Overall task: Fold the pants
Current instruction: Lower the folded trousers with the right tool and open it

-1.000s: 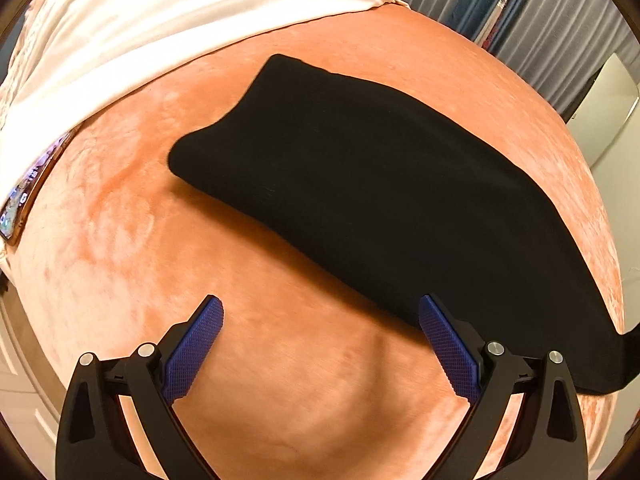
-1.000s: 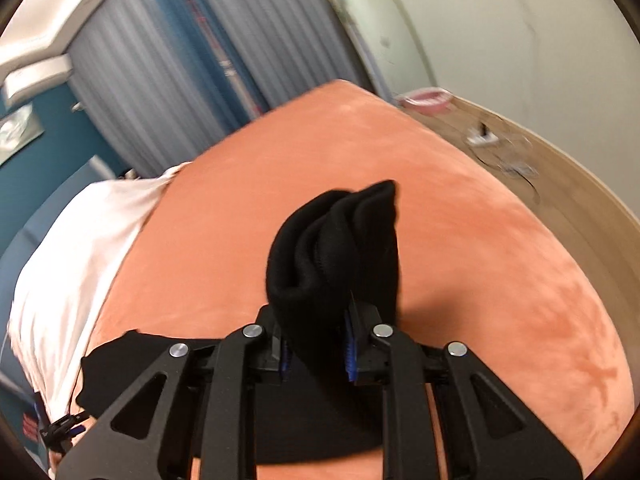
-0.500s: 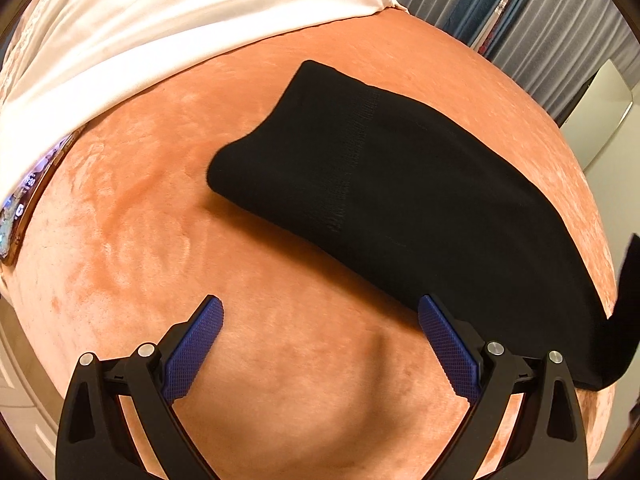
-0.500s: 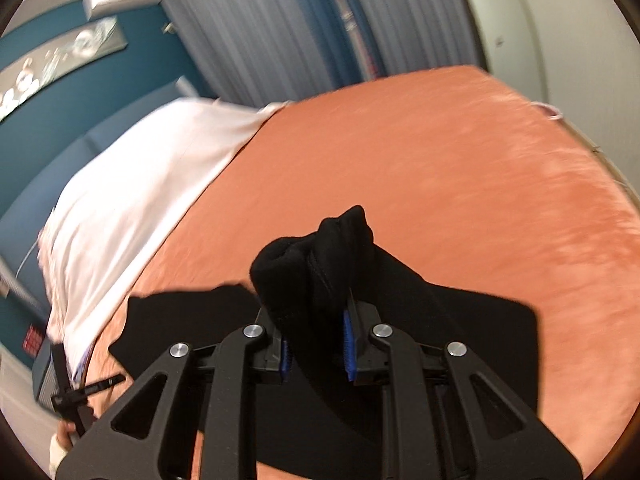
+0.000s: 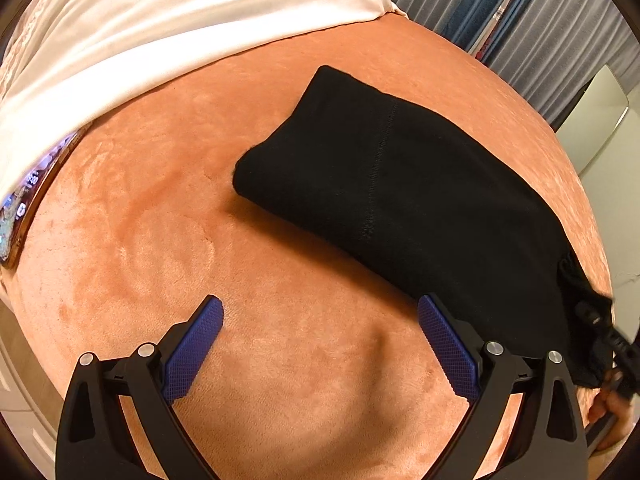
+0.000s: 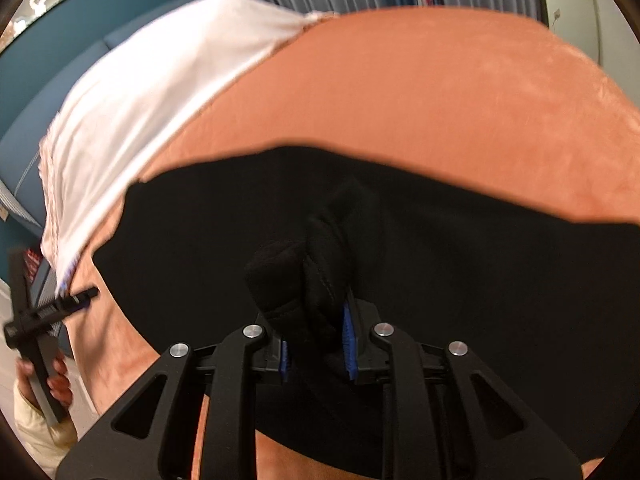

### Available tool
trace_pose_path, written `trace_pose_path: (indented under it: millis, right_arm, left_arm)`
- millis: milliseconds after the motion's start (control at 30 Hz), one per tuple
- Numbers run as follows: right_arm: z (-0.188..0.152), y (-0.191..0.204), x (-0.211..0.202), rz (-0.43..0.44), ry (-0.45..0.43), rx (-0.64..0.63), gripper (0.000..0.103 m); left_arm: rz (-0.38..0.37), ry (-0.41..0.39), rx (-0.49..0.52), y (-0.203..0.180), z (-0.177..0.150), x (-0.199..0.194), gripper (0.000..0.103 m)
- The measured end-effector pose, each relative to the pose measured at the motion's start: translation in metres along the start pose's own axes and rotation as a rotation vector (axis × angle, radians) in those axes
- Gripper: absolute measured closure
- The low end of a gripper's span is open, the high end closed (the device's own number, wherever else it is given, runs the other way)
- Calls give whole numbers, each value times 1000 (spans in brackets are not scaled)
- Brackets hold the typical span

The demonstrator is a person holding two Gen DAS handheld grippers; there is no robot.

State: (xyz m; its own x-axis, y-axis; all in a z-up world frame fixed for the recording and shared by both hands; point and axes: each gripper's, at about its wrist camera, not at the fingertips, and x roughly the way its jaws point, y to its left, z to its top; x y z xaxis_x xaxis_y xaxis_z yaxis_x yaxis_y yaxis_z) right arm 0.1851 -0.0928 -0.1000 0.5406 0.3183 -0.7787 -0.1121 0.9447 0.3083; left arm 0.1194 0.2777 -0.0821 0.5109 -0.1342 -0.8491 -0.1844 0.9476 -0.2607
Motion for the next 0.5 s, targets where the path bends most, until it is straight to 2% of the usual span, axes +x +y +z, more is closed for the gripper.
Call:
trace_pose_path:
  millis: [33,67,100,167,233,300,433,500]
  right_arm:
    - [-4,0,-2,11,-13,-4,79]
    - [-5,1,-8,30,-26,2,71]
    - [-9,0,-14,55,-32,12,57]
    - [-18,-2,-36,109,-75,35,53]
    - [-33,-18,-74,99,-180,64,53]
    - [-50,-53,-111,22,-260,146,57]
    - [-72,-134,-159,-188,-290,314,68]
    - [-67,-149,-170,-186,-304,332,70]
  left_arm:
    - [-9,-5,1,-2,0,-3,8]
    - [-21,-9,0,-4,0,-6,8]
    - [-35,-16,0,-9,-1,-11,9]
    - [-62,-36,22,-23,-1,-22,9]
    - [-91,-57,78,-46,2,-34,9]
    - [-118,-70,150,-73,7,-42,9]
    - [-191,-78,311,-158,11,-41,8]
    - [-219,-63,364,-200,9,-31,8]
